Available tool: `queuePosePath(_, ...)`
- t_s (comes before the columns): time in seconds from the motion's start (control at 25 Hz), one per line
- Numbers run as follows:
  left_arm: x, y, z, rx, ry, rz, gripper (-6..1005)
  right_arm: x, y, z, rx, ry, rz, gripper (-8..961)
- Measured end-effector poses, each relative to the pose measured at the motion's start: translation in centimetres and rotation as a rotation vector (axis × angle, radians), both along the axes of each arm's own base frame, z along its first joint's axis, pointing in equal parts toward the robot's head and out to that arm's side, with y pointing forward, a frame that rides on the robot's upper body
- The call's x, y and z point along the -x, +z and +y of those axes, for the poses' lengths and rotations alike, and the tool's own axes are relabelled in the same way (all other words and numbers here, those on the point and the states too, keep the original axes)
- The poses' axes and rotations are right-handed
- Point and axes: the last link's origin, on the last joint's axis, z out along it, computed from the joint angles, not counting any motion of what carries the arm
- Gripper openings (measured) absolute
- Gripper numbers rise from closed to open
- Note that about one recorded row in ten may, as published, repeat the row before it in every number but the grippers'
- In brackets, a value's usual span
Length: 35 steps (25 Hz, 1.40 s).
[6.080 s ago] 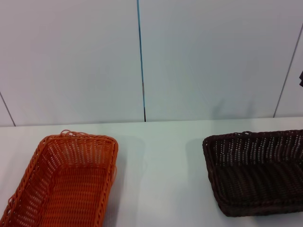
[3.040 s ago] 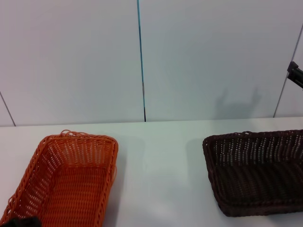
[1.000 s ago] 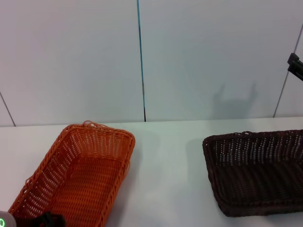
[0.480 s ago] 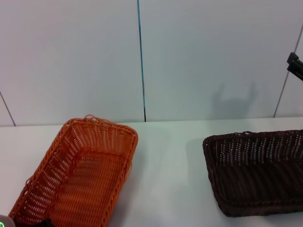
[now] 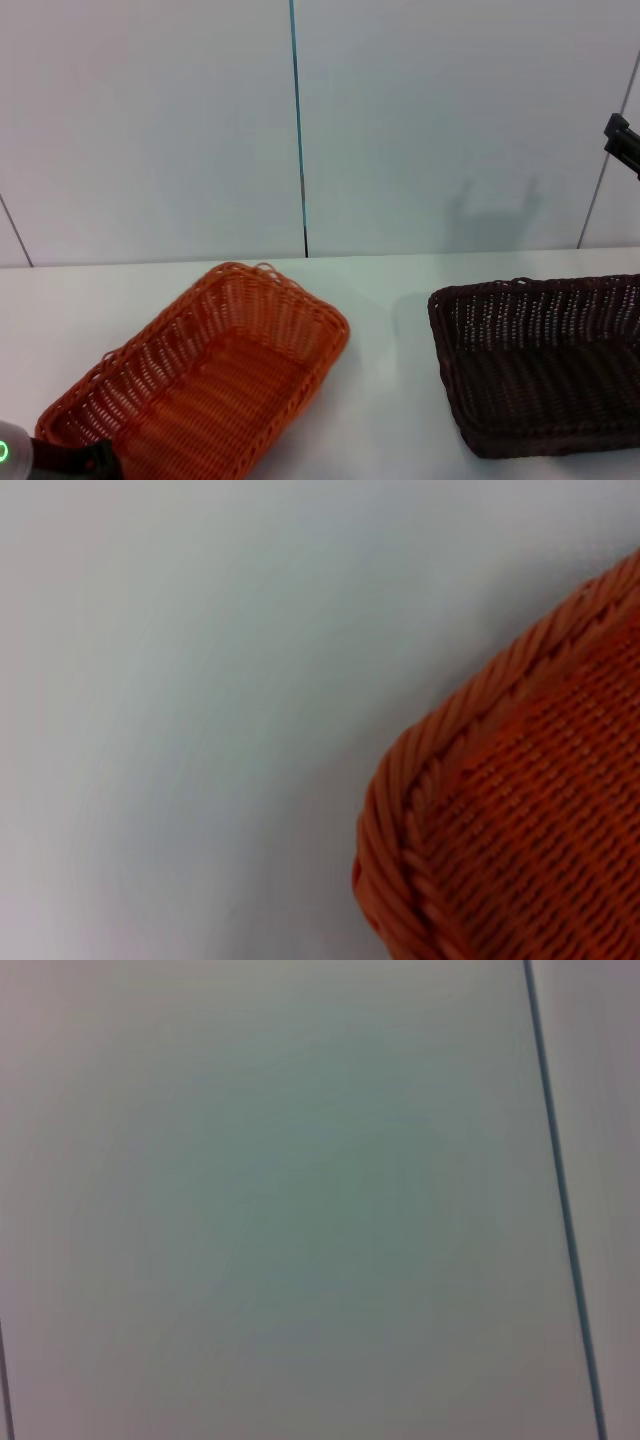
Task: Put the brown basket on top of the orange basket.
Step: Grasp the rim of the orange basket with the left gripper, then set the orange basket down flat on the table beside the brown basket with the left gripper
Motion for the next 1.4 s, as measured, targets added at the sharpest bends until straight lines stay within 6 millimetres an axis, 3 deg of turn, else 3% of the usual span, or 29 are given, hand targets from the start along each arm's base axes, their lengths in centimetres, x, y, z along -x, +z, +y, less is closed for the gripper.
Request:
queuePosePath(0.48, 0.6, 3.0, 2.7, -0.009, -0.053, -0.026, 186, -0.1, -0.1, -0.2, 0.000, -0.003, 0.003, 920)
queuePosePath(0.68, 0.4, 5.7, 5.3, -0.019, -0.098, 0.007, 157, -0.1, -0.1, -0.1, 0.001, -0.005, 0.002, 920)
queuePosePath(0.92, -0.2, 7.2, 7.1, 0.009, -0.134, -0.018, 138, -0.2, -0.1, -0.2, 0.005, -0.011, 0.001, 920)
queuePosePath(1.2, -2.1, 9.3, 7.8, 0.052, -0.162, -0.071, 137, -0.2, -0.2, -0.2, 0.007, -0.011, 0.001, 919)
queuePosePath(1.4, -2.3, 10.2, 8.0, 0.083, -0.185, -0.052, 137, -0.2, -0.2, -0.2, 0.009, -0.011, 0.001, 919)
